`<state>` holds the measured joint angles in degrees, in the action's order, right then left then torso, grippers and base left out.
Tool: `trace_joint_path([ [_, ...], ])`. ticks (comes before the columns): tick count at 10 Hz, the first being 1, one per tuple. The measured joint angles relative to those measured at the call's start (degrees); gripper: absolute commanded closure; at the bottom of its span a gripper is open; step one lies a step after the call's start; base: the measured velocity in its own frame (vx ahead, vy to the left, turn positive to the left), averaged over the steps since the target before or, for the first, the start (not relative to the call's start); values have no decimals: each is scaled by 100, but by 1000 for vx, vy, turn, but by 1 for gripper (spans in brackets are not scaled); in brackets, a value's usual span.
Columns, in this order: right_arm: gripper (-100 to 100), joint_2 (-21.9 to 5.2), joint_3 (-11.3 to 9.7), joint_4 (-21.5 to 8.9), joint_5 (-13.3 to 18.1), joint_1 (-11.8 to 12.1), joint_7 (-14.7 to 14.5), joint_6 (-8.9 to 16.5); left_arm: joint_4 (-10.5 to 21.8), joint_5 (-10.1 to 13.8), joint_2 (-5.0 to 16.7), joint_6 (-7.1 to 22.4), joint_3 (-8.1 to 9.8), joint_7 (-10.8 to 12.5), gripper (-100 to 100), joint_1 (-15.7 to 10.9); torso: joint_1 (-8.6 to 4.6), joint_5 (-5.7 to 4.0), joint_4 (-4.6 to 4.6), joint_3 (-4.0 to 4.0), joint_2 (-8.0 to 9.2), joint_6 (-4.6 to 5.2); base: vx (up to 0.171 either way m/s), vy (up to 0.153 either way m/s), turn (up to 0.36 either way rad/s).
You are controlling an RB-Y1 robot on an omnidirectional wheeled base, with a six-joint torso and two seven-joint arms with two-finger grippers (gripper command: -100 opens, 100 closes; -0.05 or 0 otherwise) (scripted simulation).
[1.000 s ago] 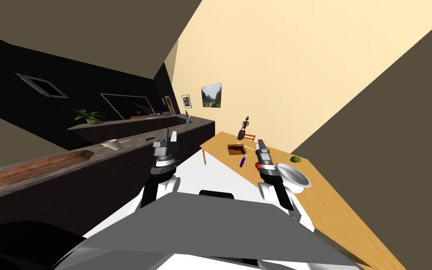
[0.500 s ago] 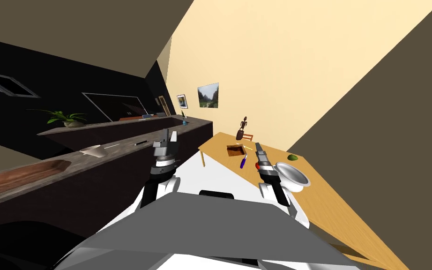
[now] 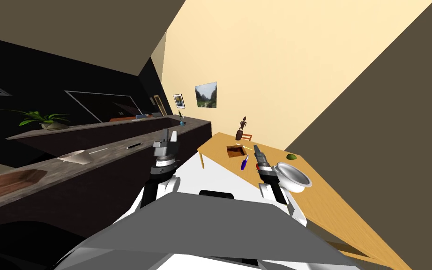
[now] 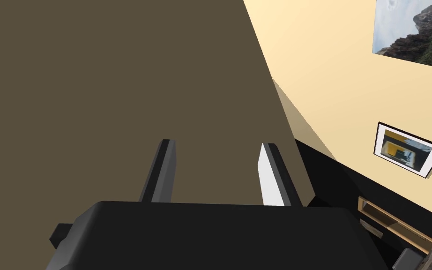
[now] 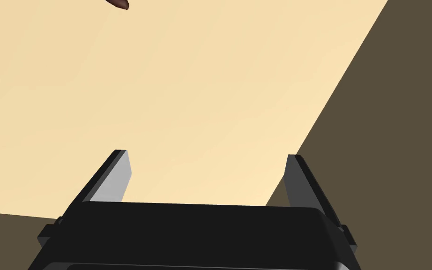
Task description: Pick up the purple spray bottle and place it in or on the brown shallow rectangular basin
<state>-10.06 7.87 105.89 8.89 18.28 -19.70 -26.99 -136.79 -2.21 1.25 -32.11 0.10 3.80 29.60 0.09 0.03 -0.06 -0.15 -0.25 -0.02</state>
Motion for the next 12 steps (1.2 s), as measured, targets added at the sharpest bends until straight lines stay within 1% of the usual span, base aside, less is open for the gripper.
trace_joint_path([
  [4, -100, 9, 132, -496, 141, -90, -463, -111, 0, 0, 0, 0, 0, 0, 0, 0, 1, 0, 1, 2, 3, -1, 51, 49, -81],
  [6, -100, 17, 246, -903, 248, -232, -765, -213, 0, 0, 0, 0, 0, 0, 0, 1, 17, 3, -3, -9, -17, 1, 104, 82, -114],
  [7, -100, 35, 270, -1065, 283, -239, -905, -256, 0, 0, 0, 0, 0, 0, 0, 0, 10, 3, -4, -8, -14, 0, 61, 65, -96],
  [9, -100, 45, 336, -1366, 357, -318, -1172, -275, 0, 0, 0, 0, 0, 0, 0, 0, 1, 1, 0, 1, 3, -1, 42, 46, -70],
  [11, -100, 52, 399, -1579, 426, -344, -1398, -274, 0, 0, 0, 0, 0, 0, 0, 0, -3, 0, 1, 3, 5, 0, 43, 42, -87],
  [12, -100, 63, 448, -1744, 471, -414, -1536, -311, 0, 0, 0, 0, 0, 0, 0, 0, -1, 0, 1, 2, 4, 0, 43, 50, -56],
])
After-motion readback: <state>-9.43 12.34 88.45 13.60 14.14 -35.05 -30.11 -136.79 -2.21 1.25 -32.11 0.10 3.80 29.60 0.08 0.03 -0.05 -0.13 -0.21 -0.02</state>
